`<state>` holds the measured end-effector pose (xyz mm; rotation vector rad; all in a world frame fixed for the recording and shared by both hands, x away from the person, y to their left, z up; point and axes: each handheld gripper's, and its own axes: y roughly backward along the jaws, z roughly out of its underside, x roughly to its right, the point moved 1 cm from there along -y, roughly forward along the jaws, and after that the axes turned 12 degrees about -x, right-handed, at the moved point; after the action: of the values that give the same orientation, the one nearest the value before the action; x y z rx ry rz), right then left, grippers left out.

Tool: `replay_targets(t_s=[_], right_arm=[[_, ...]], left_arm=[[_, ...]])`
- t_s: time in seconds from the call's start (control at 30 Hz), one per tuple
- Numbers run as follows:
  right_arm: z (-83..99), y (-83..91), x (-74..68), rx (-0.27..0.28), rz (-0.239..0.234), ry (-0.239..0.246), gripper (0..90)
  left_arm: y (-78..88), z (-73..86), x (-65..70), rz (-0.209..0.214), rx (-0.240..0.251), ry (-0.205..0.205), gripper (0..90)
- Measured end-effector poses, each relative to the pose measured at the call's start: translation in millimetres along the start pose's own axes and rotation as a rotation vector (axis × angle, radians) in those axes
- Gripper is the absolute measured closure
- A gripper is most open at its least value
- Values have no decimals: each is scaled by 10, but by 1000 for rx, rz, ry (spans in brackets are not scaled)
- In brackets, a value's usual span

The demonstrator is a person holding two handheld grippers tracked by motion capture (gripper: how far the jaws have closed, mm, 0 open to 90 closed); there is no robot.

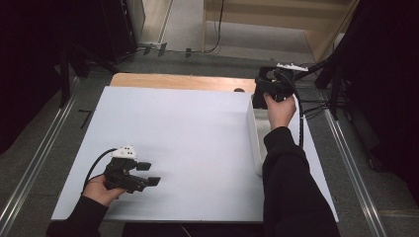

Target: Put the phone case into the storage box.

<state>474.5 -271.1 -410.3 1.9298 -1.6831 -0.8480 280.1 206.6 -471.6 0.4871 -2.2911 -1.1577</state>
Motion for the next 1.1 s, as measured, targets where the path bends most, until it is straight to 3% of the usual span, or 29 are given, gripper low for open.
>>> replay_targets(t_s=[0.7,1.1], right_arm=[[180,-104,27,5,8,-43,120],[279,-173,32,-30,-1,-43,118]], left_arm=[[-30,-9,14,-8,-17,-11,287],[-36,-10,-1,-5,-17,-4,287]])
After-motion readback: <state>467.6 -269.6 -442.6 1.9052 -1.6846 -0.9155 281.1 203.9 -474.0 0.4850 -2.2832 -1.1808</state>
